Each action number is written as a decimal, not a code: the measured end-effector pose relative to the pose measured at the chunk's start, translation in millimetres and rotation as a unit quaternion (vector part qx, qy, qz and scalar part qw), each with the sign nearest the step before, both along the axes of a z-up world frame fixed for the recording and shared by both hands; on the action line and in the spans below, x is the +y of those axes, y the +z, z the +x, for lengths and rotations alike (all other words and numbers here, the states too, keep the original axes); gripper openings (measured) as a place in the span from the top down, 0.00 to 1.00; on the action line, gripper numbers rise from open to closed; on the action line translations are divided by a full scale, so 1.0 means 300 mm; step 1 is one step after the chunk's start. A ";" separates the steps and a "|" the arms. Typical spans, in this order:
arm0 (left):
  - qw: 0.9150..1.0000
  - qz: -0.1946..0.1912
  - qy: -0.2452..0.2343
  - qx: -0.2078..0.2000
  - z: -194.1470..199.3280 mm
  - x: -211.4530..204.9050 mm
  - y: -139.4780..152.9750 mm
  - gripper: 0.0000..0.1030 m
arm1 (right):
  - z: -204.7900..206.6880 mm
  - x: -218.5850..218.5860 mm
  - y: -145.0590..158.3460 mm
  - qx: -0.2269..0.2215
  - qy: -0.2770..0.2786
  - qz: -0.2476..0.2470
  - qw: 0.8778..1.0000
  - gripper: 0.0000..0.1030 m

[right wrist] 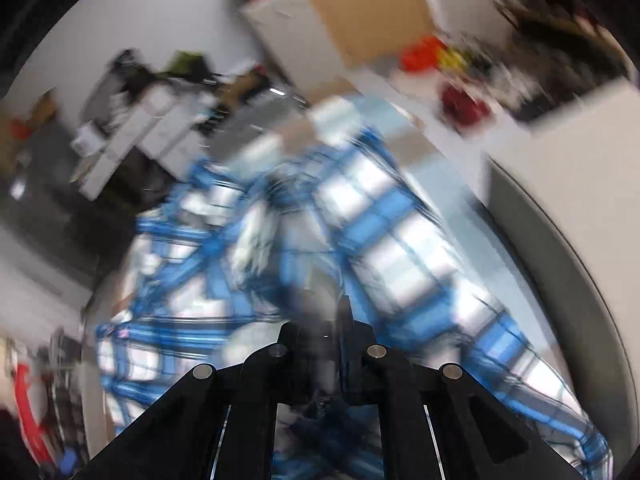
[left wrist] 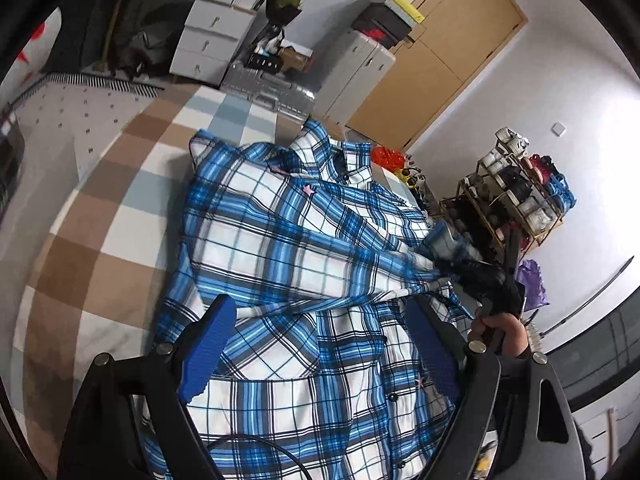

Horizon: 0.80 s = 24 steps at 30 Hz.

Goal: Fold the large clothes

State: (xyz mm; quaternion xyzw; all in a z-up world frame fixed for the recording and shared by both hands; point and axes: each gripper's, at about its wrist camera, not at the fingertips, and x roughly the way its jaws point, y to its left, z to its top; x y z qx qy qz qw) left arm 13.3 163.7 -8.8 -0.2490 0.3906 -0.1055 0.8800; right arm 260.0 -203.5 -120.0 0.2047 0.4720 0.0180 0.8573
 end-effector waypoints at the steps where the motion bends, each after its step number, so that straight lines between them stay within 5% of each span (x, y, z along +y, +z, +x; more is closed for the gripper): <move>1: 1.000 0.006 -0.001 -0.004 -0.002 -0.007 0.005 0.19 | -0.001 -0.012 -0.023 0.016 -0.003 -0.018 1.000 0.88; 3: 1.000 0.021 0.002 -0.013 -0.008 -0.010 0.020 0.19 | -0.014 -0.013 -0.054 0.039 0.001 -0.033 0.999 0.81; 4: 0.999 0.033 0.004 -0.022 -0.018 -0.018 0.038 0.19 | -0.035 -0.015 -0.063 0.047 0.005 -0.035 0.998 0.65; 7: 0.998 0.056 0.000 -0.043 -0.070 -0.045 0.112 0.19 | -0.121 -0.025 -0.020 0.029 0.020 -0.033 0.999 0.40; 16: 0.995 0.066 -0.008 -0.075 -0.360 -0.141 0.405 0.19 | -0.501 0.005 0.286 -0.146 0.087 -0.046 0.984 0.20; 24: 0.985 0.107 -0.003 -0.133 -0.525 -0.232 0.595 0.19 | -0.714 0.126 0.520 -0.277 0.123 -0.042 0.952 0.00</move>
